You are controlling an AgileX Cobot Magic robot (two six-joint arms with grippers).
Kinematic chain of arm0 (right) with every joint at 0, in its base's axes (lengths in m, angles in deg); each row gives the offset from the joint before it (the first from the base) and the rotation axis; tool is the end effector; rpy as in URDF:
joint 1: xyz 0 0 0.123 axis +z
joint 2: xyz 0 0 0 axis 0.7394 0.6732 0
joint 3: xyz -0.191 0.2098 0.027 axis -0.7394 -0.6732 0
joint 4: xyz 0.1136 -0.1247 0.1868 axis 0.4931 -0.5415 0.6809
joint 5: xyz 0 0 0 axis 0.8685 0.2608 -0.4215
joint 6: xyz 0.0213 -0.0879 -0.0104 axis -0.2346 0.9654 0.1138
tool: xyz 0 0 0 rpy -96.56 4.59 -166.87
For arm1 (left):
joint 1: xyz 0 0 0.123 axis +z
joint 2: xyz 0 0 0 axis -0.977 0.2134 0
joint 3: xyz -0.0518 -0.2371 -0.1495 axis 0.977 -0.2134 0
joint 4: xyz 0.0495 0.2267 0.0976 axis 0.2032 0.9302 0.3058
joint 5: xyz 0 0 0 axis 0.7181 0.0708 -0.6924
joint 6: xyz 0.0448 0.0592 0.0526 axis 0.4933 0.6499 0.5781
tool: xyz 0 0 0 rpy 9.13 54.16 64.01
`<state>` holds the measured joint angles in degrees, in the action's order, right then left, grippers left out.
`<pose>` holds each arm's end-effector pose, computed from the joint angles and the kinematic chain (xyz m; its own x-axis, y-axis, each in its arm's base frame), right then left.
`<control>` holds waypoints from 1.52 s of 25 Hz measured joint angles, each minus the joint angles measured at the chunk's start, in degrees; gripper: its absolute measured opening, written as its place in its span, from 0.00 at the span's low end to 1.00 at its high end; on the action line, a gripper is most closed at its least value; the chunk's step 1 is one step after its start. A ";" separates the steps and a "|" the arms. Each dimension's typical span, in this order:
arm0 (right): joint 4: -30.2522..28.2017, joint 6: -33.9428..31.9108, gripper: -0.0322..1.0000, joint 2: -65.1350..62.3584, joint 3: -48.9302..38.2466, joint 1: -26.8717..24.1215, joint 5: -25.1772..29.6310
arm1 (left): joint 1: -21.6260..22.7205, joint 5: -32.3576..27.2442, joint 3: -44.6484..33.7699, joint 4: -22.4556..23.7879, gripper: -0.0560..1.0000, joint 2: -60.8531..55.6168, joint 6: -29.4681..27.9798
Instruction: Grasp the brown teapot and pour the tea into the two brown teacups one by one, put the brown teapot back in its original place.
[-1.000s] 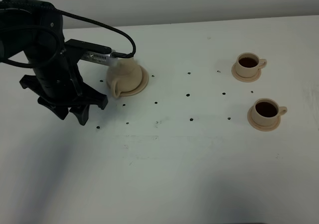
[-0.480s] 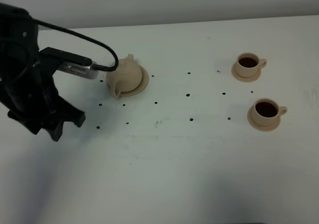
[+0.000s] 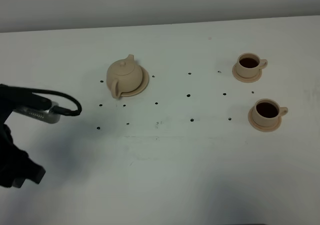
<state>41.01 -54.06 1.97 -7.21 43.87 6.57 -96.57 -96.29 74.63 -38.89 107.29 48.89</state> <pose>-0.0061 0.0087 0.2738 -0.4758 -0.0291 -0.8791 -0.0423 0.9991 -0.0101 0.1822 -0.0502 0.2665 -0.9371 0.3258 -0.1248 0.3110 0.9422 0.1249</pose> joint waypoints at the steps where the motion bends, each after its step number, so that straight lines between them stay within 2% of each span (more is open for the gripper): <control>1: 0.00 0.00 0.44 0.00 0.00 0.00 0.00 | 0.00 0.00 -1.21 0.00 0.46 -1.94 0.00; 12: 0.00 0.00 0.44 0.00 0.00 0.00 0.00 | 0.00 0.21 -12.98 -4.37 0.46 -21.24 0.00; 17: 0.00 0.00 0.44 0.00 0.00 0.00 0.00 | 0.00 3.35 -16.94 -5.72 0.46 -26.02 -0.06; 34: 0.00 0.00 0.44 0.00 0.00 0.00 0.00 | 0.00 6.29 -18.76 -6.99 0.46 -29.18 -0.06; 38: 0.00 0.00 0.44 0.00 0.00 0.00 0.00 | 2.19 6.29 -18.76 -7.37 0.46 -31.88 0.05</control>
<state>41.01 -54.06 1.97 -7.21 43.87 6.57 -94.38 -89.99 55.87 -46.25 75.41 48.94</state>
